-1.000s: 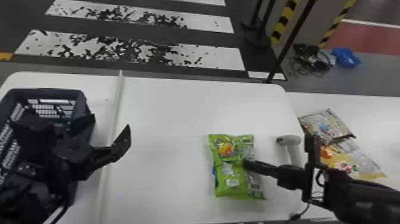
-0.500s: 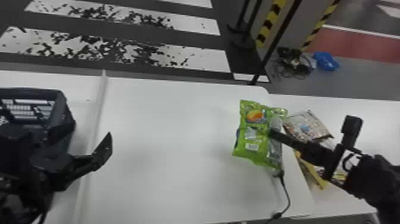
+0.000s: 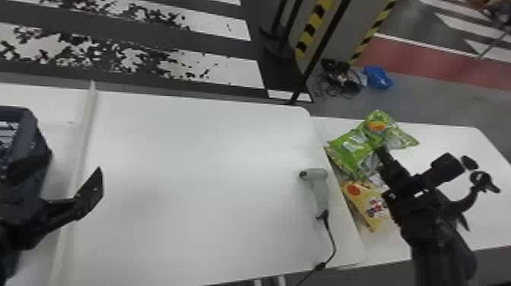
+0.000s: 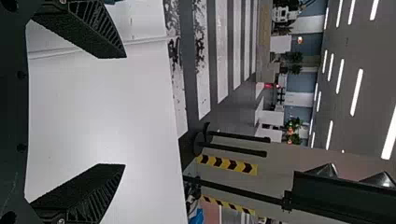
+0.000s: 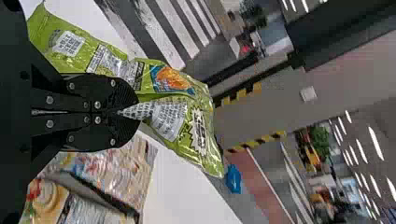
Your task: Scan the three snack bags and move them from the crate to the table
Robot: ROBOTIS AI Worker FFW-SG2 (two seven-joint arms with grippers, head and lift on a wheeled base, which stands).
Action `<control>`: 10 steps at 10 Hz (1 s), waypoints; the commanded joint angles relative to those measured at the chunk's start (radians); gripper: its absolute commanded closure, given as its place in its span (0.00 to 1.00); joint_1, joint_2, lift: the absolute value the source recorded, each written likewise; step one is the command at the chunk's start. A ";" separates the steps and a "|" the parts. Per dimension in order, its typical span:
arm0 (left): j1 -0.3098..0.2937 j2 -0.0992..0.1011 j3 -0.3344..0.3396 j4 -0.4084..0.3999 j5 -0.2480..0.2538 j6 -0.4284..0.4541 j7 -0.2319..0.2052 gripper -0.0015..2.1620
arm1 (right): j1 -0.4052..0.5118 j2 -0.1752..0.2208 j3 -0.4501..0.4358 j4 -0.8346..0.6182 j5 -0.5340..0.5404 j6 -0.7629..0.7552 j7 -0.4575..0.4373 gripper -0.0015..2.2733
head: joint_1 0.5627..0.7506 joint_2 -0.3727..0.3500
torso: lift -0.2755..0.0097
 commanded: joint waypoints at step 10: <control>0.013 0.004 -0.046 -0.052 -0.014 0.031 0.006 0.01 | 0.249 -0.009 0.066 -0.316 0.034 0.047 -0.421 0.03 | 0.70 0.03 | 0.75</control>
